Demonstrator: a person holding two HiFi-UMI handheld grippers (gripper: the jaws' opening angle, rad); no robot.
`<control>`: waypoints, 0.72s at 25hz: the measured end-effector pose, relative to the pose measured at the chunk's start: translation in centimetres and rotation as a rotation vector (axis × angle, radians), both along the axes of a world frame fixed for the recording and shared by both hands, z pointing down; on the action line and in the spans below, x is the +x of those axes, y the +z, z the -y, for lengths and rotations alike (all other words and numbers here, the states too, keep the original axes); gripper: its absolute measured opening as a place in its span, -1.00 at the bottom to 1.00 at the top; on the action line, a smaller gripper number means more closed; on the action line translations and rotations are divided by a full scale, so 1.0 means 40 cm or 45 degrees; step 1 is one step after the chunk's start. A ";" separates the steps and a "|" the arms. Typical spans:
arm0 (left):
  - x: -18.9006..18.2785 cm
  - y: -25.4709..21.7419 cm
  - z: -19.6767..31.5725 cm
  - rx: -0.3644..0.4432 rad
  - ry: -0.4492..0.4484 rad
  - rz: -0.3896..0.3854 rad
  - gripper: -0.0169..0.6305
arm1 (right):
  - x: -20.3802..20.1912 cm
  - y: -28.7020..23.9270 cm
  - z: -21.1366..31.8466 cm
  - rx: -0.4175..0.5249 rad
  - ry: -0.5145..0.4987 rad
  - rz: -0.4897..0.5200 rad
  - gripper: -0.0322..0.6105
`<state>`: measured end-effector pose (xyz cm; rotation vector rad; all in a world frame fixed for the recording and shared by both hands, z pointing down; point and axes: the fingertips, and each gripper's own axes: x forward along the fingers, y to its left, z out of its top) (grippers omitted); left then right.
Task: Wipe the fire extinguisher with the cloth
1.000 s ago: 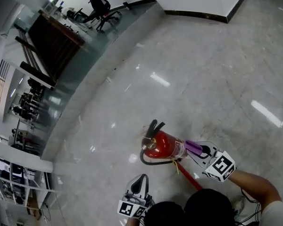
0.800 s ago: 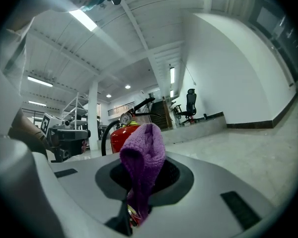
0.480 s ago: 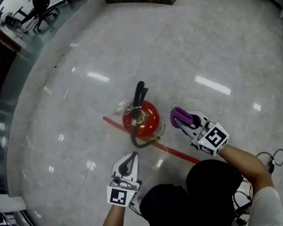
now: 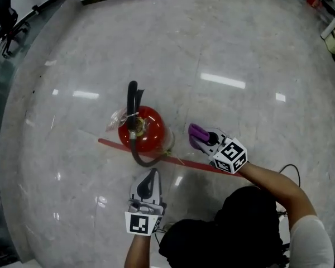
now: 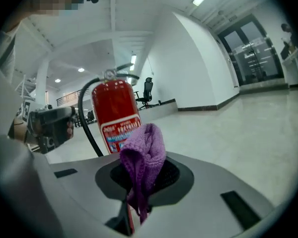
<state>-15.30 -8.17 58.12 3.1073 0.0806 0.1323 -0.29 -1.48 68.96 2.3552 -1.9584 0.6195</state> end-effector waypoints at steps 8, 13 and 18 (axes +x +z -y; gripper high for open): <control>-0.007 0.062 -0.020 -0.076 -0.157 0.033 -0.93 | -0.064 0.266 0.058 -0.094 -0.030 0.145 -0.72; -0.025 0.088 0.000 -0.151 -0.248 0.083 -0.93 | -0.070 0.305 0.105 -0.090 -0.015 0.190 -0.72; -0.063 0.121 0.033 -0.163 -0.323 0.156 -0.93 | -0.080 0.351 0.137 -0.124 -0.021 0.215 -0.72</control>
